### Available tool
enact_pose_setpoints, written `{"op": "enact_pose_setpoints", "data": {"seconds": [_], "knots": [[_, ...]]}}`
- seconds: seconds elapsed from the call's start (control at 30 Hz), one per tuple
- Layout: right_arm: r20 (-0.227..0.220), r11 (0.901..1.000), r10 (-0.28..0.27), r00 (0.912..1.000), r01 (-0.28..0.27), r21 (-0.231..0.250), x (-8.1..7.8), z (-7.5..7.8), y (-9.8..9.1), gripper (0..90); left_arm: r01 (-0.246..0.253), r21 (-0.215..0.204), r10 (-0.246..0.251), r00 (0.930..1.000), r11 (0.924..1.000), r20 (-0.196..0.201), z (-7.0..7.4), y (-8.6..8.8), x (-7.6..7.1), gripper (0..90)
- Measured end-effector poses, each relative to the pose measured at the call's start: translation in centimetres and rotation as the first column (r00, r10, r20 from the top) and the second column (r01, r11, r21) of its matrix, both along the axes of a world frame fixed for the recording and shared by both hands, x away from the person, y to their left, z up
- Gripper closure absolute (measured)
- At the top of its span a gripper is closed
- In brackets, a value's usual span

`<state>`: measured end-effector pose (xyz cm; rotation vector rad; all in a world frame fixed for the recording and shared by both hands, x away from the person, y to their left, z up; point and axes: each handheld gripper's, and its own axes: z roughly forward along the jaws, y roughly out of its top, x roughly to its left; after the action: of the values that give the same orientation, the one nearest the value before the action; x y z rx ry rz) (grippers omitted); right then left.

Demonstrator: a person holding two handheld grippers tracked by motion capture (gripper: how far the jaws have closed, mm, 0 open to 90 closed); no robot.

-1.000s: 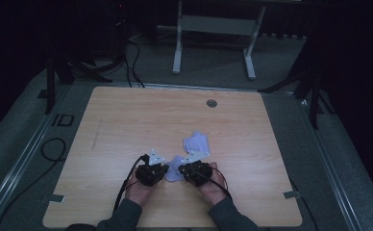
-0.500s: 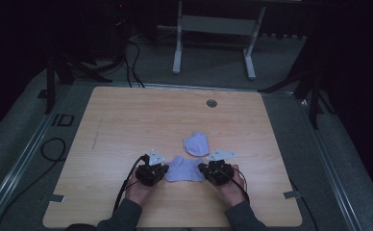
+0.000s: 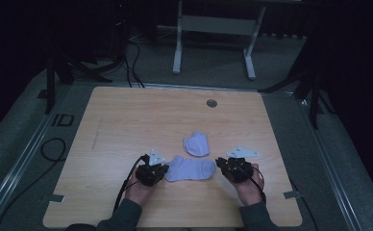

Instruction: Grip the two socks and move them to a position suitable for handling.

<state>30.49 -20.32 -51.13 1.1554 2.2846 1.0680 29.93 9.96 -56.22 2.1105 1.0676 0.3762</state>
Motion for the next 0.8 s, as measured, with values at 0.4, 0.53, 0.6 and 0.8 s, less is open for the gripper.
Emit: {"op": "enact_pose_setpoints", "data": {"seconds": [0.4,0.53,0.6,0.8], "knots": [[-0.007,0.9979,0.054,0.9985,-0.054,-0.036,2.2,-1.5,3.2,73.2,-0.004,-0.013,0.004,1.0000,0.9999,-0.002,-0.1,0.0,0.0,89.5],[0.004,0.9959,0.071,0.9975,-0.070,-0.057,4.0,-0.9,5.1,68.4,-0.003,-0.012,0.003,1.0000,0.9999,-0.002,-0.1,0.1,0.0,89.5],[0.011,0.9933,0.089,0.9959,-0.088,-0.074,4.7,-0.7,6.2,67.7,-0.003,-0.016,0.003,1.0000,0.9999,-0.001,-0.1,0.1,0.0,89.5],[0.001,0.9828,0.146,0.9894,-0.144,-0.115,6.7,-1.2,8.8,68.6,0.000,-0.005,0.000,1.0000,1.0000,0.001,-0.1,0.1,0.0,89.5]]}}
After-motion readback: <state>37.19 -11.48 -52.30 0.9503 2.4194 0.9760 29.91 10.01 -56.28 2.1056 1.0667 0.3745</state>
